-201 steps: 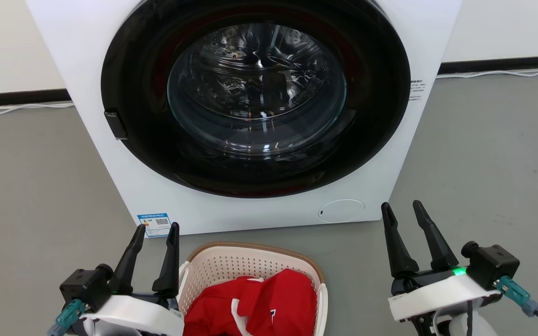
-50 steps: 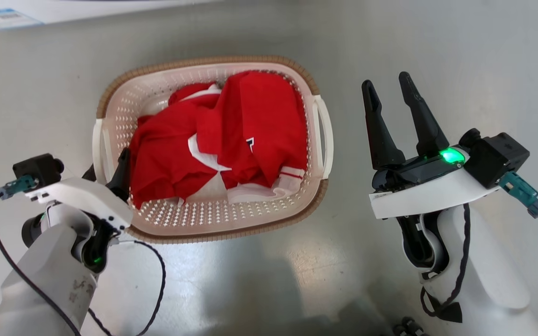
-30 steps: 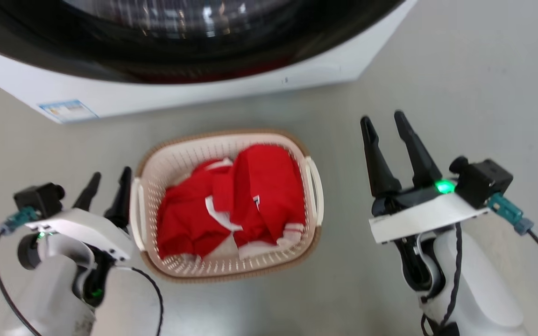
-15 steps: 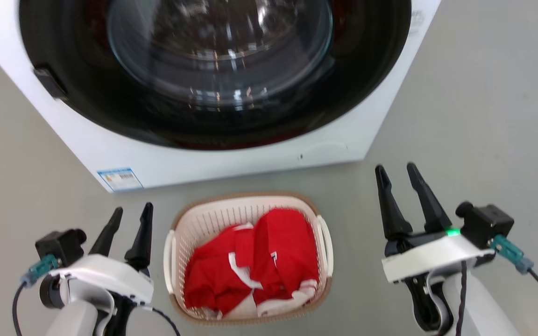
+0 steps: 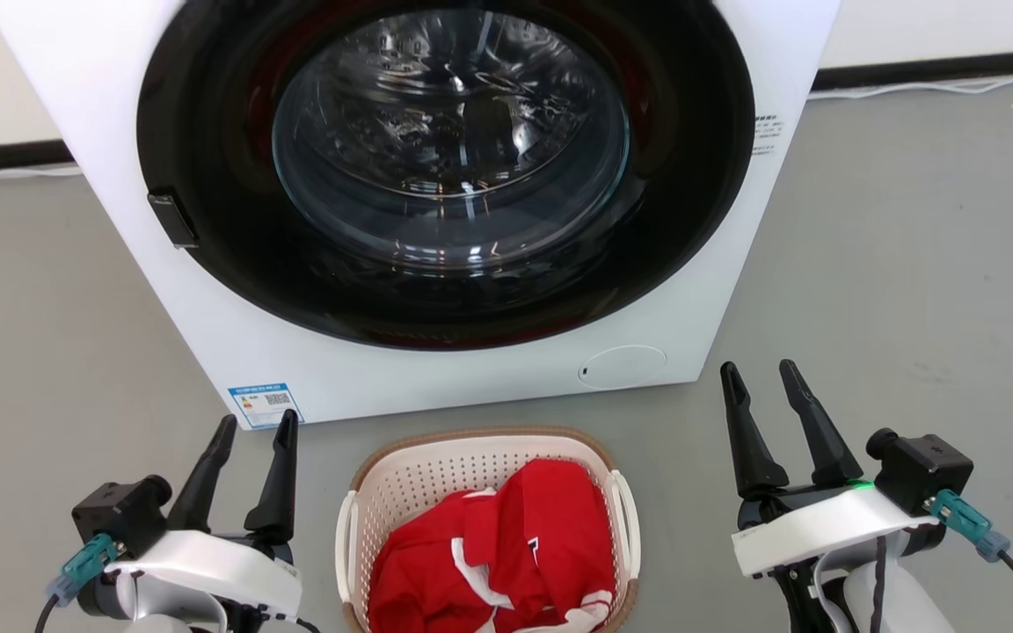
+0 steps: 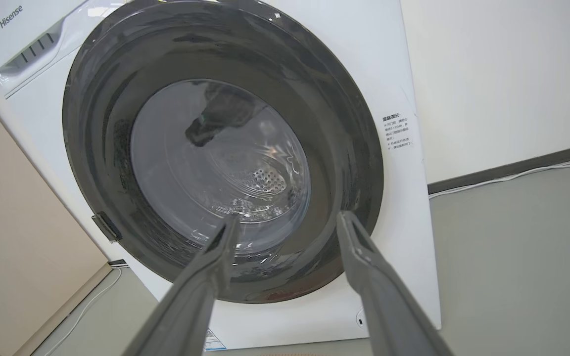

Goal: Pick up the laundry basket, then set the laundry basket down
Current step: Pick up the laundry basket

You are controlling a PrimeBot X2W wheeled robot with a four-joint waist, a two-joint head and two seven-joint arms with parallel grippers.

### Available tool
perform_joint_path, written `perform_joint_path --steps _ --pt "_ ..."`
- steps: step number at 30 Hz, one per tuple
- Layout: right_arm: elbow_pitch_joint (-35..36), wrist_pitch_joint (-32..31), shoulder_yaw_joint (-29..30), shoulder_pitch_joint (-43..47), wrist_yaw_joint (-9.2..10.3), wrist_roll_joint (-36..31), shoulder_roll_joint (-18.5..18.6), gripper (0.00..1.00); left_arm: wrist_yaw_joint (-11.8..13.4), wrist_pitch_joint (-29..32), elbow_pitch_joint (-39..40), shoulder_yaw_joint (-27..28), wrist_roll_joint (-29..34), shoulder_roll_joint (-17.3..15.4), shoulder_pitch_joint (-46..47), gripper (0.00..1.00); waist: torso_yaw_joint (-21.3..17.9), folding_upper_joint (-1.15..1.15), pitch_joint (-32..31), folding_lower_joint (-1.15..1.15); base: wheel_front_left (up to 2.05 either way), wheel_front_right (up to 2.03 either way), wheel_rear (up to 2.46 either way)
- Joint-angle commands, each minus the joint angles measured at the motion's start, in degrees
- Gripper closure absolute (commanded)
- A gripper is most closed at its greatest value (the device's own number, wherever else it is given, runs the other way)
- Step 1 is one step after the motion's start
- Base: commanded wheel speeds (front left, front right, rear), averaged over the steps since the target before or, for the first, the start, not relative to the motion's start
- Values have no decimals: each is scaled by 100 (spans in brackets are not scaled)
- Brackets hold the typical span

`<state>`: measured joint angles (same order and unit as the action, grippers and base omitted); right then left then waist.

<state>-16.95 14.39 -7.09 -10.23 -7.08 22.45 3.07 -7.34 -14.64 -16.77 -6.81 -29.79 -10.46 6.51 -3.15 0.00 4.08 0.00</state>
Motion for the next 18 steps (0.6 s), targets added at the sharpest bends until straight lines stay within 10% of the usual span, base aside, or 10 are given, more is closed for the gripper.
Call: perform_joint_path --steps 1,18 --pt "187 61 -92 -17 -41 -75 -19 0 -14 -36 213 258 116 -58 81 0 -2 0 -39 0 0 0 0" --pt "291 61 94 37 -41 -409 -19 0 -14 -36 599 581 563 245 -144 0 -32 0 -103 0 0 0 0"
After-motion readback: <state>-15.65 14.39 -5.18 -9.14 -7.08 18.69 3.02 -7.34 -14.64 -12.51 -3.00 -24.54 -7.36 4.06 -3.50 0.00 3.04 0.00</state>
